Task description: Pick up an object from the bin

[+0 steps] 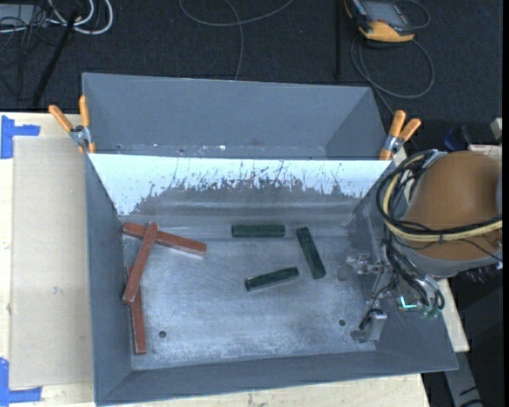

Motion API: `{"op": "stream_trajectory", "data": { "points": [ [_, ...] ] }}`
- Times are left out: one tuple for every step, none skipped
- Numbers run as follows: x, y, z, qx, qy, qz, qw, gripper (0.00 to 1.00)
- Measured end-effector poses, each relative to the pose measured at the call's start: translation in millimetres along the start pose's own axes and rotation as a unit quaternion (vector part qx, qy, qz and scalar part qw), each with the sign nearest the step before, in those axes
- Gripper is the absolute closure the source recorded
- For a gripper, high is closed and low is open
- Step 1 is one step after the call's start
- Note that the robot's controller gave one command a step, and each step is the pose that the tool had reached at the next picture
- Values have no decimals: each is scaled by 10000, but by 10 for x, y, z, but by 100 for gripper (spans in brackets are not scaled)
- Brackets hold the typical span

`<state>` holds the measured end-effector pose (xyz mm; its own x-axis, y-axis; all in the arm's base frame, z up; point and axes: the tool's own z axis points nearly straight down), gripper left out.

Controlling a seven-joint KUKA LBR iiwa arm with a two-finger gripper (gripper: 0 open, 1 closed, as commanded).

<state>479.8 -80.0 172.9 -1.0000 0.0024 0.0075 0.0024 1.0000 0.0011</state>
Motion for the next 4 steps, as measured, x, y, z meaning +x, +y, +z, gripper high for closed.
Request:
{"op": "stream_trajectory", "data": {
  "points": [
    [-199,-431,5,16,-40,-1796,9837,0],
    [-852,51,514,-3,-37,-2775,9607,0],
    [-828,915,1053,-14,-21,-3248,9458,0],
    [-842,865,1024,12,-32,-3221,9467,100]
  ]
}}
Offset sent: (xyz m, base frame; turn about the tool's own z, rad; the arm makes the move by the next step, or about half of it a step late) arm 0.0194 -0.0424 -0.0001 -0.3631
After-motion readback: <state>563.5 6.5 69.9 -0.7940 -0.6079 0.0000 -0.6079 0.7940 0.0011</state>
